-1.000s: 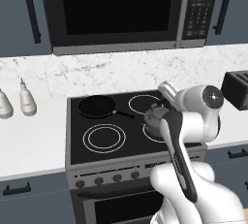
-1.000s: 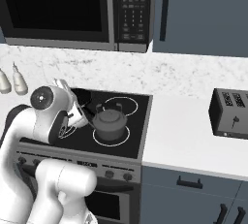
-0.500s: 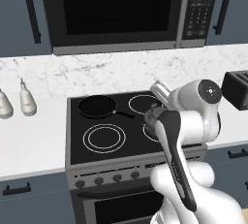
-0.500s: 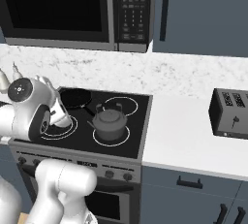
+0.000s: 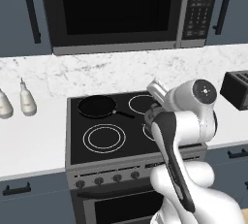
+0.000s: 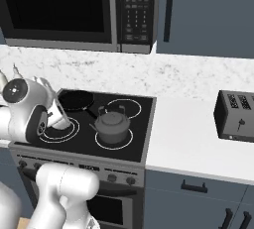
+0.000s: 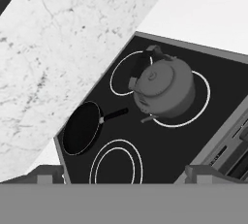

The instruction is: Pick the kettle from the counter and place it on a stove burner. Then turn the burner on.

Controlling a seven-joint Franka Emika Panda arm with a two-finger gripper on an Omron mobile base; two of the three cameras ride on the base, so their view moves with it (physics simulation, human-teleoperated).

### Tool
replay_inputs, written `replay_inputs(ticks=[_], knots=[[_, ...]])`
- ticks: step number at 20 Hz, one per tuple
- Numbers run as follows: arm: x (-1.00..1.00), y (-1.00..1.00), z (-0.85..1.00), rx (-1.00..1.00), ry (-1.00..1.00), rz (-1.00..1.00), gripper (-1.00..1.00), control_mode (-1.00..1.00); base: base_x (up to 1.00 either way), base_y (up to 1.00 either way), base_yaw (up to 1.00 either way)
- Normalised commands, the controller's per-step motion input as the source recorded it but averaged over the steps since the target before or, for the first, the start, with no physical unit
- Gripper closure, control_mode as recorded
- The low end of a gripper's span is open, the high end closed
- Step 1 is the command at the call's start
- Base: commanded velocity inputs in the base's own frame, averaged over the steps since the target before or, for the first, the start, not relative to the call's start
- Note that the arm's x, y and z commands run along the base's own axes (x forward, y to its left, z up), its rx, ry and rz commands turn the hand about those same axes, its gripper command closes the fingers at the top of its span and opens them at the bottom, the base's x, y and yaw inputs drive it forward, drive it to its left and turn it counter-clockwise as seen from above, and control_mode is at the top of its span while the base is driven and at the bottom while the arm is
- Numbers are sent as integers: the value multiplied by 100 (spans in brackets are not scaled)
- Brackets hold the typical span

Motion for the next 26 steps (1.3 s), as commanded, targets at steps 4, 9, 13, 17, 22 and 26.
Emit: replay_inputs(ticks=[4, 9, 13, 17, 22, 26], knots=[[1, -50, 0, 0, 0, 7, -100, -100, 0, 0, 0], [0, -1, 0, 0, 0, 0, -100, -100, 0, 0, 0], [-1, 1, 0, 0, -1, 0, -100, -100, 0, 0, 0], [-6, 16, 0, 0, -1, 0, -100, 100, -8, 31, 0], [0, 0, 0, 0, 0, 0, -100, 100, -2, 96, 0], [0, 0, 0, 0, 0, 0, -100, 100, 0, 99, 0]])
